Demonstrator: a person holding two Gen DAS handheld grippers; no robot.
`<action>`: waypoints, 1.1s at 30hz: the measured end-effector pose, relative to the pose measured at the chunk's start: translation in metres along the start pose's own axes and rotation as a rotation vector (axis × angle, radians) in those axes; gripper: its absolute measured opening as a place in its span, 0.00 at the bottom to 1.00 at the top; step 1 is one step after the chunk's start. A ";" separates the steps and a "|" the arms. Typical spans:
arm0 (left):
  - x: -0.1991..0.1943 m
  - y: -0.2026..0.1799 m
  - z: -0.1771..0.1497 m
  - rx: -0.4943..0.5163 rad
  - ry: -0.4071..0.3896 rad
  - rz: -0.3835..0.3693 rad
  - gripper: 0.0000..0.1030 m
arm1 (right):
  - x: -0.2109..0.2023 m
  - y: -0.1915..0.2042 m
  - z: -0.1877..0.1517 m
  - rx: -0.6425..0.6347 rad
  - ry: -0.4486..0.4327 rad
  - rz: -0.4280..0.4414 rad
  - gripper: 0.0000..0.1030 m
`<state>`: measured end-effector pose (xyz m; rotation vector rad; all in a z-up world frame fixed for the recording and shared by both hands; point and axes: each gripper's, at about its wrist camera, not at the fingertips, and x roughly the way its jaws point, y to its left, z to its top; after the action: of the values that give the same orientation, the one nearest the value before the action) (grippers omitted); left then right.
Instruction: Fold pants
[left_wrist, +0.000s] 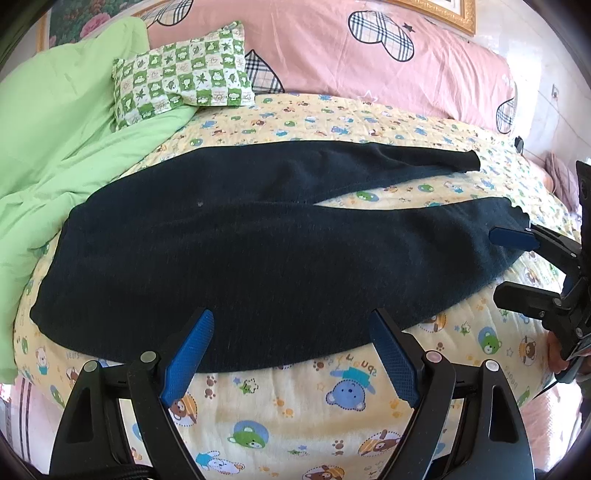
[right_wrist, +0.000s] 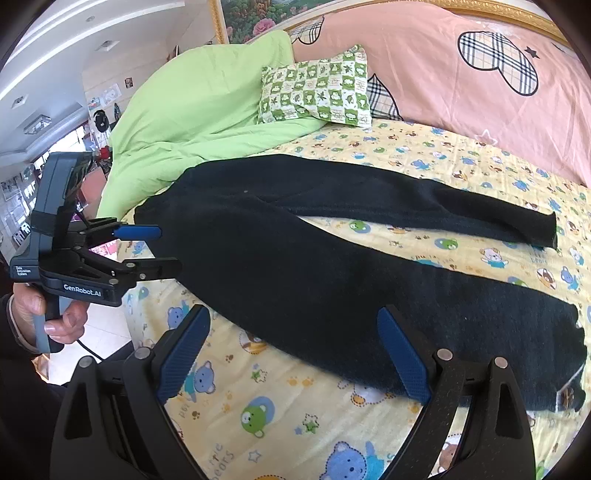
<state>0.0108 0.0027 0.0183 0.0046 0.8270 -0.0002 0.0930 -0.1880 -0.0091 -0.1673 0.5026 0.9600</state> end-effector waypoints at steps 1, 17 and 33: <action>0.000 0.000 0.001 0.000 -0.001 -0.003 0.84 | 0.000 0.001 0.002 -0.002 -0.001 0.004 0.90; 0.021 0.006 0.032 0.009 0.011 -0.045 0.84 | 0.005 -0.017 0.023 0.054 -0.011 0.027 0.90; 0.053 0.004 0.079 0.073 0.050 -0.103 0.84 | 0.008 -0.070 0.049 0.182 -0.007 0.014 0.90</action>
<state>0.1047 0.0068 0.0323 0.0308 0.8762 -0.1283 0.1706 -0.2047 0.0237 0.0031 0.5826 0.9232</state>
